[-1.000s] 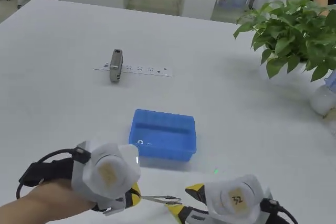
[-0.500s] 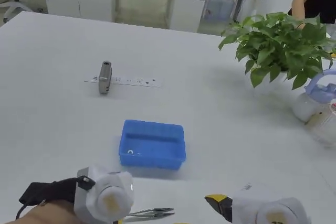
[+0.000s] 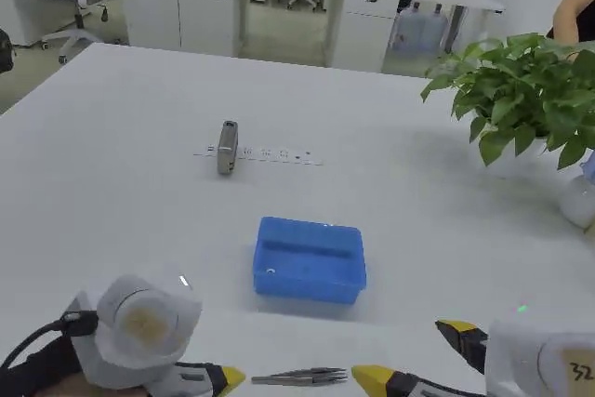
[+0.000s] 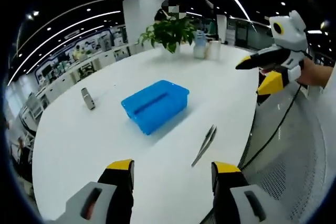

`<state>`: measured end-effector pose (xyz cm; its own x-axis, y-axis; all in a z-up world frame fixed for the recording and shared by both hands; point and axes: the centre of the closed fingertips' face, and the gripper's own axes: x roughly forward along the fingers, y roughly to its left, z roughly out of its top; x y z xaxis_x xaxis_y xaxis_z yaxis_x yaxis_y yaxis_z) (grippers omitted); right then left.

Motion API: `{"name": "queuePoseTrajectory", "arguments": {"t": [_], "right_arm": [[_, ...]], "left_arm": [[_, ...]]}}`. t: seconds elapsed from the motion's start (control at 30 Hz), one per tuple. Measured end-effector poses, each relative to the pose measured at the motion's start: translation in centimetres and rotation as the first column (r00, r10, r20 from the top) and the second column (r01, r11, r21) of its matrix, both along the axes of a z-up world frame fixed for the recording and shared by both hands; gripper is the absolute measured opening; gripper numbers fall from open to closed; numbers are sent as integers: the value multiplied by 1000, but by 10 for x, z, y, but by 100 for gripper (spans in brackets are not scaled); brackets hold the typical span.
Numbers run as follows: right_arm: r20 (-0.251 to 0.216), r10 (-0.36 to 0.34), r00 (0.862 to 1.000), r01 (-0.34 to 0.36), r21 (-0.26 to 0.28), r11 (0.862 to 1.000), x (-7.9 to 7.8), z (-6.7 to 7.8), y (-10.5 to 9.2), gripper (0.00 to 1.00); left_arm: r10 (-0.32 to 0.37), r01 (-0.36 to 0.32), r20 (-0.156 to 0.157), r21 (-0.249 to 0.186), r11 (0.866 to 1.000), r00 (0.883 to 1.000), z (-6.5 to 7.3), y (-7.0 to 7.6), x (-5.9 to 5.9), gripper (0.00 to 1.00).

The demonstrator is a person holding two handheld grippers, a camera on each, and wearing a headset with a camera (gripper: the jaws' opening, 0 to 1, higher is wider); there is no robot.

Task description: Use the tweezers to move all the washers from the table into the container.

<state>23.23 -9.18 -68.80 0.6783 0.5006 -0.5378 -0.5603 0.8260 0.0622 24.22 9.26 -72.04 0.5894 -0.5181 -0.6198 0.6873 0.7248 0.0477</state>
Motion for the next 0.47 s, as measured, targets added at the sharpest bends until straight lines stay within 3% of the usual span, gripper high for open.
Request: {"name": "queuePoseTrajectory", "arguments": {"t": [0.07,0.23,0.33,0.47], "right_arm": [[11,-6,1000,6,-3,1000,3,3,-1,77],[49,-39,998,38,8,999,11,12,-7,85],[49,-64,997,64,7,998,14,9,-12,91],[31,-81,996,81,12,997,15,4,-16,97]], "left_arm": [[58,-57,16,-53,997,998,15,6,-1,68],[201,-189,58,-161,969,978,44,20,-1,89],[227,-214,67,-166,963,972,49,23,-3,98],[256,-240,86,-160,957,963,51,27,-1,99]]}}
